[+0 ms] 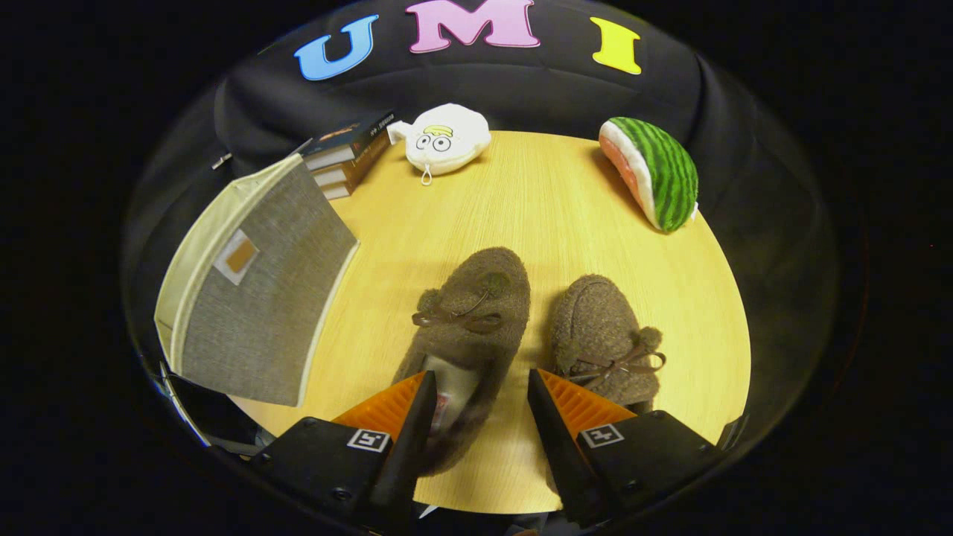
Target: Open the storage box then place both shoes into the box .Put the left shoe in first, then the right shoe, with the right side of both shoes facing outward in a uniform manner.
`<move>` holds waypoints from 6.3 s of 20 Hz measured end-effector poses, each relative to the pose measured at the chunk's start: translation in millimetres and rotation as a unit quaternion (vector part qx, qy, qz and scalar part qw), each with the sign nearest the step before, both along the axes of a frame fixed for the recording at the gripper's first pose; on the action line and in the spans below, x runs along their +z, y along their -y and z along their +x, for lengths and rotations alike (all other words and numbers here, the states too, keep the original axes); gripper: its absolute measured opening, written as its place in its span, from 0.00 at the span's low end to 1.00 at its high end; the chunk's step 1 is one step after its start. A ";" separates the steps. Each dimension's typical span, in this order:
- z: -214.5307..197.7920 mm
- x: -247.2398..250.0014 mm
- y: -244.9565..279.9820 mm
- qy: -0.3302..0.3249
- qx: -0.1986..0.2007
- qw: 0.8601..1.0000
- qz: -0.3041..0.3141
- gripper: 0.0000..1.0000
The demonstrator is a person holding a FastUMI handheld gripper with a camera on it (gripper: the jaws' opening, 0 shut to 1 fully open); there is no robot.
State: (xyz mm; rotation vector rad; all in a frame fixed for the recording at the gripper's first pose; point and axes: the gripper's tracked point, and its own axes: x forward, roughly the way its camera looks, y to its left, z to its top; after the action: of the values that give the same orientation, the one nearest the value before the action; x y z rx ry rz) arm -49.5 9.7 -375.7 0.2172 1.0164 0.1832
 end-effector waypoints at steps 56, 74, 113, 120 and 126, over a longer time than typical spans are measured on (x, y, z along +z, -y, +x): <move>40.9 195.3 -310.3 -0.036 0.016 0.980 0.194 0.99; 13.5 176.9 37.6 0.137 -0.080 0.986 0.049 0.98; 23.8 148.3 56.2 0.018 -0.107 0.994 -0.014 0.09; 52.9 211.4 -78.7 0.007 -0.080 0.994 0.079 0.09; 66.4 201.1 -154.1 -0.029 -0.059 0.995 0.077 0.09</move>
State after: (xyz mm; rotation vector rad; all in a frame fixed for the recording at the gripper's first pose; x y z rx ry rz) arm 16.9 163.8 -174.5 0.4237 1.0444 0.1481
